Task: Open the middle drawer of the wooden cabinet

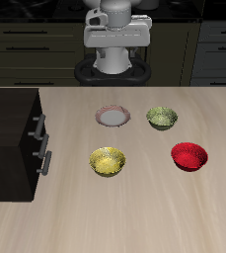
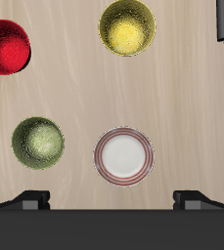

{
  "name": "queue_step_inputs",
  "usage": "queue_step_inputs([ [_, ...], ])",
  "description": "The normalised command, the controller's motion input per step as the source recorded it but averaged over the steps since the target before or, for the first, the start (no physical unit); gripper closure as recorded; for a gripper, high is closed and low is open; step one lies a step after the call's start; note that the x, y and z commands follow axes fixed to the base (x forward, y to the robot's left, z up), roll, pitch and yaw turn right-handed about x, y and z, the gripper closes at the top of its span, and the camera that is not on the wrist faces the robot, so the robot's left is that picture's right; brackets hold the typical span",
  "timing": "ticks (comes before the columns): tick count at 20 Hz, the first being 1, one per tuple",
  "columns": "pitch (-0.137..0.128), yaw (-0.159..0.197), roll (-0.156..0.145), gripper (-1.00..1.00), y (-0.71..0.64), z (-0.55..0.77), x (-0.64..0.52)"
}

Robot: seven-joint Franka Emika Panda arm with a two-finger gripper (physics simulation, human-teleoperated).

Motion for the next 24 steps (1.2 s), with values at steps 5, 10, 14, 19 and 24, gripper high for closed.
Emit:
queue_step_inputs([
  [5, -0.01, 0.003, 0.016, -1.0, 0.06, 0.08, 0.03],
  [10, -0.001, 0.007, -0.009, -1.0, -0.05, 0.01, -0.02],
  [14, 0.002, -0.001, -0.016, -1.0, -0.07, 0.0, -0.03],
  [19, 0.005, -0.003, -0.011, -1.0, -0.07, 0.0, -0.05],
  [24, -0.002, -0.002, -0.006, -1.0, -0.03, 0.0, -0.03],
])
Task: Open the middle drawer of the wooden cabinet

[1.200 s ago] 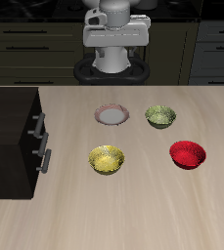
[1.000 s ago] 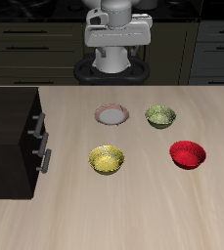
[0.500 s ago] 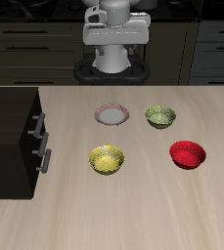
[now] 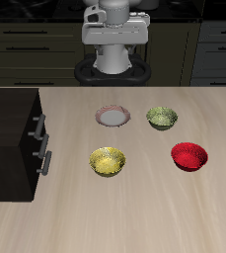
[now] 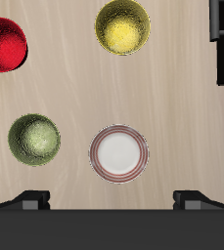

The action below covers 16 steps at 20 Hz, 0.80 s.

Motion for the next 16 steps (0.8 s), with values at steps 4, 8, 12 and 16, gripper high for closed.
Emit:
queue_step_inputs([
  [4, -0.004, -0.002, -0.001, -1.0, 0.0, 0.04, -0.02],
  [8, -0.007, 0.001, 0.001, -1.0, 0.0, 0.03, -0.02],
  [12, -0.006, 0.006, -0.011, -1.0, -0.06, 0.06, -0.02],
  [16, -0.004, -0.002, 0.0, -1.0, -0.02, 0.02, -0.01],
])
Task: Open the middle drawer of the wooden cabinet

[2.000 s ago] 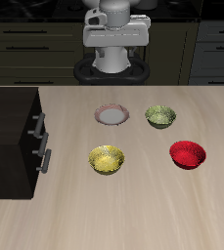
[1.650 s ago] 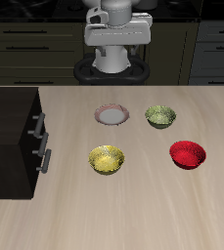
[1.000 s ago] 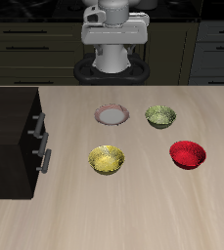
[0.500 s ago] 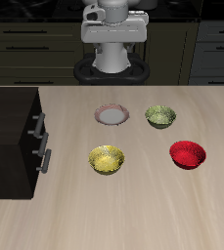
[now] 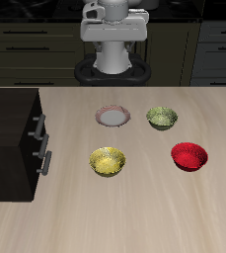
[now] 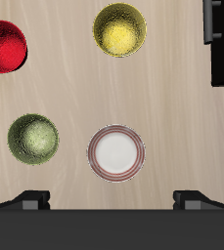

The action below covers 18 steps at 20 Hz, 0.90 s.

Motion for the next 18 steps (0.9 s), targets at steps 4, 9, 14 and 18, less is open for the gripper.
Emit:
queue_step_inputs([
  [4, -0.004, -0.01, -0.005, -1.0, -0.01, 0.02, -0.01],
  [9, -0.01, -0.004, -0.005, -1.0, -0.01, 0.05, -0.02],
  [14, -0.006, -0.005, -0.001, -1.0, -0.03, 0.05, 0.0],
  [18, -0.009, -0.006, 0.009, -1.0, 0.02, 0.04, 0.03],
])
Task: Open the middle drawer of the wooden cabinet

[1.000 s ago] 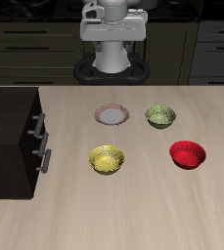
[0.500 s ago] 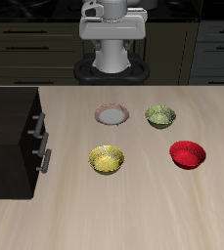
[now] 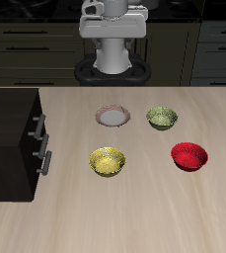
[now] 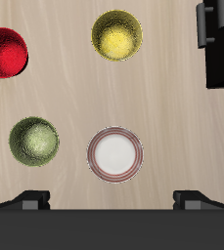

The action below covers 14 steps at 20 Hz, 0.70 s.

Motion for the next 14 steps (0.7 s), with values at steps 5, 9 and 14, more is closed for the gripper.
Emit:
queue_step_inputs([
  [5, -0.009, -0.005, 0.007, -1.0, 0.03, 0.04, 0.03],
  [9, -0.001, 0.002, 0.001, -1.0, -0.01, 0.05, -0.01],
  [14, -0.006, 0.002, 0.001, -1.0, 0.01, 0.06, -0.04],
])
